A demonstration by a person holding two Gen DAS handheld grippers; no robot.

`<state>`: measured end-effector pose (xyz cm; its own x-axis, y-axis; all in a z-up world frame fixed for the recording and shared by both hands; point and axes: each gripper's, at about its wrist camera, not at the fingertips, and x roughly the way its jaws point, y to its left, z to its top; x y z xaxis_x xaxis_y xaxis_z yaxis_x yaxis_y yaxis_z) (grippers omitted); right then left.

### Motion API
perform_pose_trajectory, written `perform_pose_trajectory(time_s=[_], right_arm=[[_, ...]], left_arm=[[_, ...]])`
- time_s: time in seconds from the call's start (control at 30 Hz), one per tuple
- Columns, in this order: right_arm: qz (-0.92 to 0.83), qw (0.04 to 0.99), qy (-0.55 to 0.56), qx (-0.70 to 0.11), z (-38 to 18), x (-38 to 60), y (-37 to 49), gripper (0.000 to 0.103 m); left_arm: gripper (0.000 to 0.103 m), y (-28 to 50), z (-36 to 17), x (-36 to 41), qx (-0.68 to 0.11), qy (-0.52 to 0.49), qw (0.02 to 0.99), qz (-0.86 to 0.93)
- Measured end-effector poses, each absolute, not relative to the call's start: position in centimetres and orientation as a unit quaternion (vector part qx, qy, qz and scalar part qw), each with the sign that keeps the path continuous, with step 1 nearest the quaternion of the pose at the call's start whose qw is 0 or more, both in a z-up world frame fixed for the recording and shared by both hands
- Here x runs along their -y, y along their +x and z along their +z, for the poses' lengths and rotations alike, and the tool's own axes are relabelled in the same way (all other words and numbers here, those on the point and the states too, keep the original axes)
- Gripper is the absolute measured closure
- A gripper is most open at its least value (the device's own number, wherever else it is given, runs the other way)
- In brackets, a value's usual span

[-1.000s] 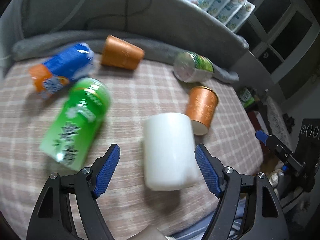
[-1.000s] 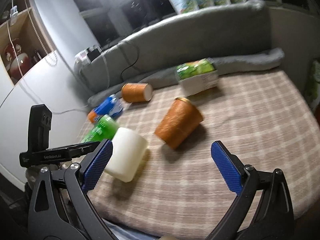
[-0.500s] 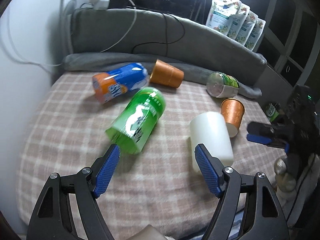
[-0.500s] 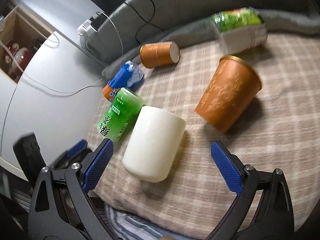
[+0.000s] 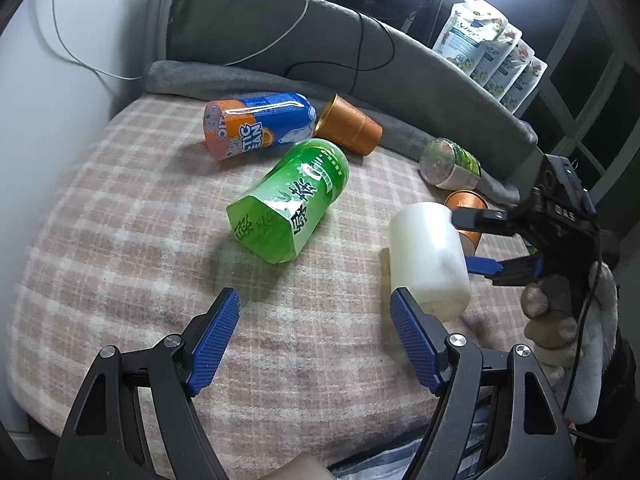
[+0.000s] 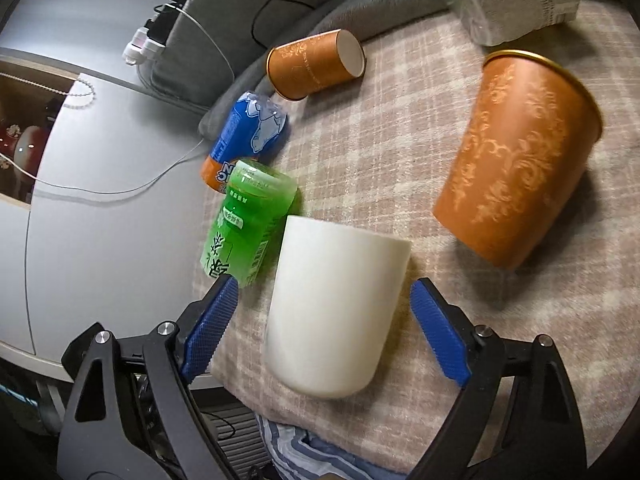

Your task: Flip cup upright

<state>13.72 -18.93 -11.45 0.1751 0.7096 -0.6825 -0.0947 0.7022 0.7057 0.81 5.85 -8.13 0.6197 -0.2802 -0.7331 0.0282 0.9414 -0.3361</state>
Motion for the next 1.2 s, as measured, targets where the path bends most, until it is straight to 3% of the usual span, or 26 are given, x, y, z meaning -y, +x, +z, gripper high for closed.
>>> perform_pose_trajectory(time_s=[0.13, 0.27, 0.63, 1.2], right_arm=[[0.273, 0.717, 0.263, -0.586, -12.4, 18.2, 14.7, 0.012], [0.270, 0.707, 0.264, -0.597, -13.5, 17.6, 15.4, 0.024], [0.282, 0.727, 0.247, -0.575, -12.5, 17.9, 14.4, 0.025], [0.280, 0.835, 0.125, -0.457, -8.2, 17.6, 10.5, 0.025]], left_arm=[[0.026, 0.8, -8.2, -6.0, -0.427, -0.150, 0.887, -0.087], [0.026, 0.7, -8.0, -6.3, -0.423, -0.152, 0.889, -0.085], [0.026, 0.7, -7.6, -5.8, -0.421, -0.139, 0.893, -0.079], [0.026, 0.7, -6.9, -4.7, -0.412, -0.127, 0.898, -0.087]])
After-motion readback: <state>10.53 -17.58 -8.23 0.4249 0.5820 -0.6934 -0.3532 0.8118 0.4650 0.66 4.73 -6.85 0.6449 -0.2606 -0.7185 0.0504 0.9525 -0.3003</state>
